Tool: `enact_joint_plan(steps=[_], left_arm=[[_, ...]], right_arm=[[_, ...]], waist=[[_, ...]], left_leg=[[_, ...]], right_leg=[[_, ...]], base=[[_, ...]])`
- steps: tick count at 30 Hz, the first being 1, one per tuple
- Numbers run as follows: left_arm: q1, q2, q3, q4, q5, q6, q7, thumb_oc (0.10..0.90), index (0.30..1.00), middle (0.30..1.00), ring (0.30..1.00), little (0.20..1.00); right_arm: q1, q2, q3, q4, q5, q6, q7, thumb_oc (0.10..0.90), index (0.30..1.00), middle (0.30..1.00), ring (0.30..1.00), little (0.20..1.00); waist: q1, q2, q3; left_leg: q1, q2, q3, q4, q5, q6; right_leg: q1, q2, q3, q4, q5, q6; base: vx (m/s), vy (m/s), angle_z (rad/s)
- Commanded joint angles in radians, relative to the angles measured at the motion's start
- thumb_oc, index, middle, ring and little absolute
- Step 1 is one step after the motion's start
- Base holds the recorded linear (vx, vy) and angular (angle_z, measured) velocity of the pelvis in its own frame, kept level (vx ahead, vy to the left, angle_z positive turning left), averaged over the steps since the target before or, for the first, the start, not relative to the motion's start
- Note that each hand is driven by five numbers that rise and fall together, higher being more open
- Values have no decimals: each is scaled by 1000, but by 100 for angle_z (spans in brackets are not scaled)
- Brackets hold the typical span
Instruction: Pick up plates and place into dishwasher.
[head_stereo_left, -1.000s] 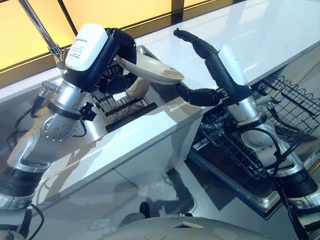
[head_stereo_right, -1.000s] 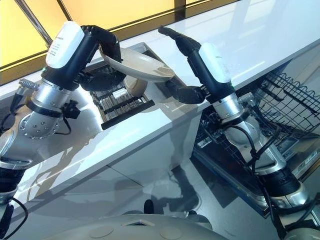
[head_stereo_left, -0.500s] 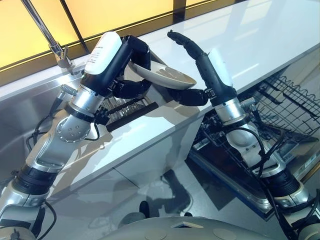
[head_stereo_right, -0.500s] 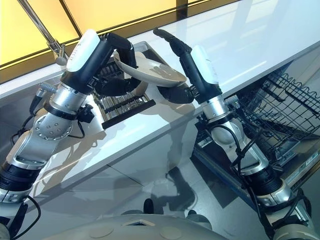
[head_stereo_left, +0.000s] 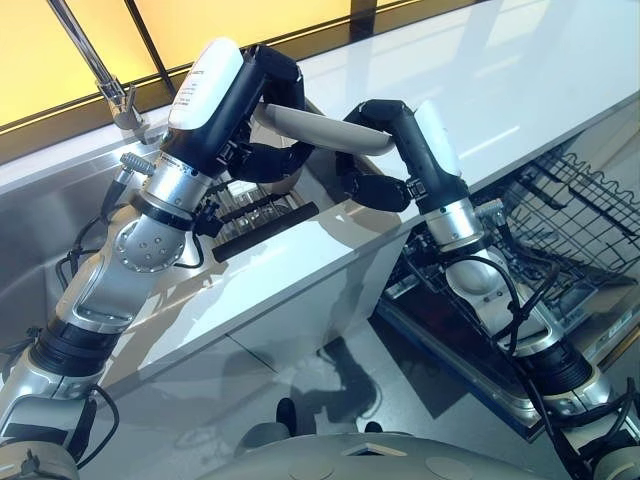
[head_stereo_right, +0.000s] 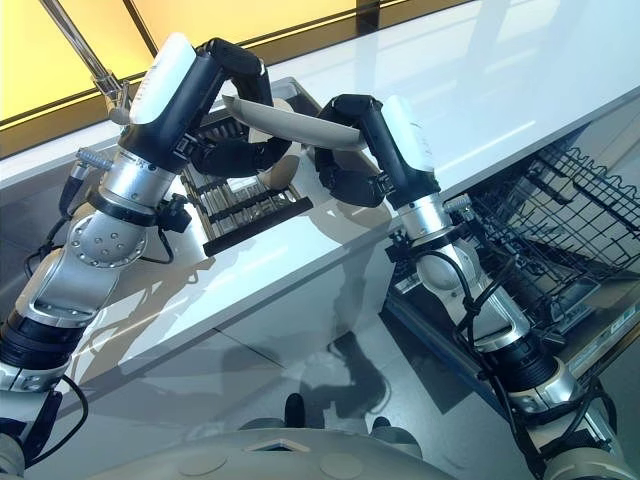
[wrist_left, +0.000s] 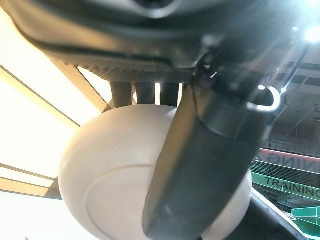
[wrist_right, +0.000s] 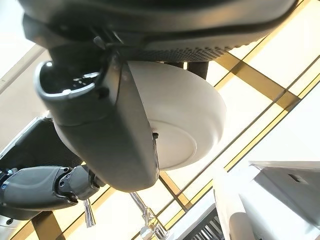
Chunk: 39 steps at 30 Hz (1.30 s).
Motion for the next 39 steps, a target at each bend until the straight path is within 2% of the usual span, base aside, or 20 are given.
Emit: enact_joint_plan(steps=[1,2,7,17,22,27,30,39], left_arm=[[-80,10,79,-79,-14,-70,100,490,634,634,634,590],[-76,10,83,-78,-13,-67,109,800,900,900,900,900],[-60,2,98,-65,-16,-64,130,800,900,900,900,900],[-1,-2,160,-10,-12,3,169,800,900,900,900,900],[46,-7,190,28,-16,36,181,800,900,900,900,900],[106,-11,227,77,-17,48,188,800,900,900,900,900],[161,-7,261,118,-32,55,183,800,900,900,900,900],[261,-15,340,204,-38,66,166,800,900,900,900,900]], right_arm=[[-123,0,-84,-72,18,-71,-78,100,300,300,300,200],[-121,-1,-87,-70,16,-75,-82,100,300,300,300,200],[-116,-3,-108,-67,13,-85,-91,100,300,300,300,200],[-83,-19,-168,-60,-7,-120,-124,100,300,300,300,200],[-73,-33,-213,-52,-44,-142,-212,100,300,300,300,200],[-33,-52,-316,-37,-81,-165,-347,100,300,300,300,200],[27,-78,-424,-5,-93,-162,-428,100,300,300,300,200],[194,-110,-624,81,-105,-100,-504,100,300,300,300,200]], waist=[[7,-14,-78],[8,-14,-78],[8,-13,-78],[12,-12,-77],[14,-11,-73],[10,-10,-73],[2,-8,-72],[-27,-7,-70]], left_leg=[[50,-118,14,1,-129,54],[50,-118,13,1,-129,54],[53,-119,5,1,-130,53],[57,-118,-1,3,-129,52],[61,-119,-5,9,-132,56],[66,-118,-5,9,-134,57],[69,-117,-7,8,-136,59],[75,-113,-1,9,-139,65]], right_leg=[[-73,43,-12,57,22,45],[-73,43,-12,59,20,45],[-71,44,-13,61,18,44],[-66,44,-17,58,19,42],[-62,47,-9,59,16,38],[-57,51,-6,59,13,36],[-58,54,-3,62,11,38],[-64,61,26,67,12,38]], base=[[0,0,0],[0,0,0],[4,-3,2],[0,0,0],[0,0,0],[7,-3,0],[34,-22,2],[43,-28,-1]])
